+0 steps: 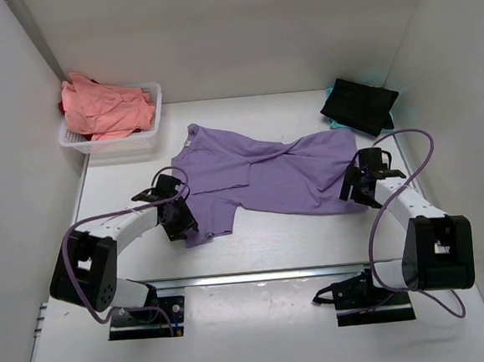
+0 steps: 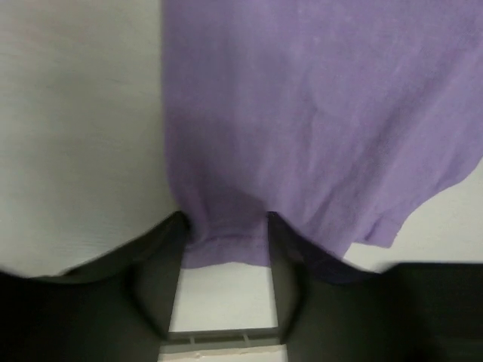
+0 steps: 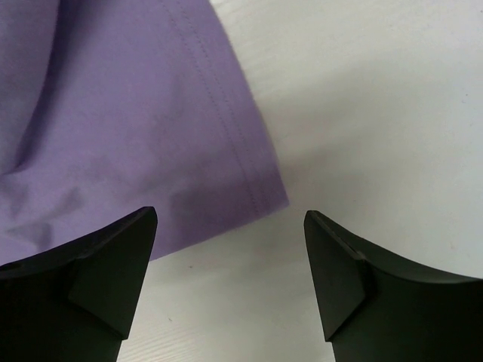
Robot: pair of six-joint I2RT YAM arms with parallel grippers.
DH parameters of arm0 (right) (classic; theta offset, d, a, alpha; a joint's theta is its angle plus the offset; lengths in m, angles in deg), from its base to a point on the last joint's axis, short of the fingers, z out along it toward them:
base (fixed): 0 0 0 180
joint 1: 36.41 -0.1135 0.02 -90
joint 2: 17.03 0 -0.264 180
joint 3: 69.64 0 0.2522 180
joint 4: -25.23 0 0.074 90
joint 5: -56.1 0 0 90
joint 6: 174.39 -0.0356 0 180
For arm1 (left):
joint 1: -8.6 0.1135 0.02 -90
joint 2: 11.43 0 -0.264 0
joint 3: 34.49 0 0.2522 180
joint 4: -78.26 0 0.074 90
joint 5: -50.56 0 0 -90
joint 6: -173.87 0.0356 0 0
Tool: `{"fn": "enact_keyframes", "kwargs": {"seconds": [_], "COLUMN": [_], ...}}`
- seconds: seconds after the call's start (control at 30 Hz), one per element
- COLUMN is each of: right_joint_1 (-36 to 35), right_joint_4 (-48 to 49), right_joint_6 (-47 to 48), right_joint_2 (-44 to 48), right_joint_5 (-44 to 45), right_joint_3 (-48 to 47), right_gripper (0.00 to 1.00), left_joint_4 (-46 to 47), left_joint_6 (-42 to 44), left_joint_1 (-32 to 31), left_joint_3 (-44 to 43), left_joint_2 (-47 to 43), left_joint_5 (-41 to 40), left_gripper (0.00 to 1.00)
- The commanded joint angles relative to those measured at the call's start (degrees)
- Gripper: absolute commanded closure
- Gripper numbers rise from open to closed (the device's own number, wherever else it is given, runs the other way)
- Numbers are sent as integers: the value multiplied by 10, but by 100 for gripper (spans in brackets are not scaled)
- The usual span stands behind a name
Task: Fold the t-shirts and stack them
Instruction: Flatten out the tshirt
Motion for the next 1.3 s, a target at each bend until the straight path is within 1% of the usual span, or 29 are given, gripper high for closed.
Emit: {"fn": "enact_keyframes", "kwargs": {"seconds": [0.0,0.03,0.07,0.13,0.17,0.23,0.33,0.37,0.4,0.43,0.5,0.53,0.57,0.67,0.7,0.73,0.77,0.8,0.87,0.93,0.97,1.0,1.03,1.07,1.1,1.27], "right_joint_1": [9,11,13,12,17,23,19,17,18,13,14,15,16,11,7,9,6,9,9,6,11,19,33,37,46,43], "right_joint_4": [17,20,22,28,29,34,34,32,27,22,13,0,-13,-50,-73,-103,-132,-164,-198,-227,-247,-257,-275,-292,-296,-316], "right_joint_6": [-8,-5,-6,-5,-4,-6,-7,-10,-10,-7,-2,-2,5,15,17,18,16,10,5,4,7,4,1,2,-3,3], "right_joint_2": [7,4,2,-12,-16,-34,-52,-60,-67,-79,-103,-120,-136,-148,-144,-141,-136,-133,-130,-129,-130,-131,-133,-133,-124,-66], "right_joint_5": [20,16,17,19,17,10,1,-11,-22,-33,-57,-67,-77,-83,-88,-99,-98,-136,-145,-143,-145,-148,-163,-169,-166,-136], "right_joint_3": [5,5,9,5,10,5,-1,-3,-5,-3,-12,-20,-36,-97,-130,-179,-205,-287,-345,-442,-470,-510,-545,-572,-591,-639], "right_gripper": [23,22,22,20,21,20,22,27,30,42,58,73,99,100,100,100,100,100,100,100,100,100,100,100,100,100], "left_joint_4": [-23,-14,-7,-5,-7,-17,-13,-10,-5,-8,-16,-19,-23,-45,-53,-60,-78,-97,-124,-158,-167,-186,-196,-197,-183,-114], "left_joint_6": [29,30,29,37,43,61,63,61,62,64,69,69,72,68,69,73,65,66,63,54,53,57,59,58,57,45], "left_joint_1": [-20,-22,-18,-20,-19,-20,-20,-15,-11,-2,10,14,26,45,54,58,66,72,84,97,108,121,123,127,129,148], "left_joint_3": [-1,2,2,-9,-12,-33,-35,-33,-31,-34,-42,-50,-60,-120,-162,-225,-262,-389,-487,-656,-735,-772,-832,-869,-882,-848], "left_joint_2": [51,59,65,72,84,102,96,86,82,71,53,46,38,15,10,12,20,31,65,101,123,148,157,158,151,73], "left_joint_5": [-49,-45,-42,-44,-43,-31,-23,-19,-8,-6,5,4,7,19,16,14,11,2,2,17,19,22,20,18,12,10], "left_gripper": [50,61,69,99,100,100,100,100,100,100,100,100,100,100,100,100,100,100,100,100,100,100,100,100,100,100]}}
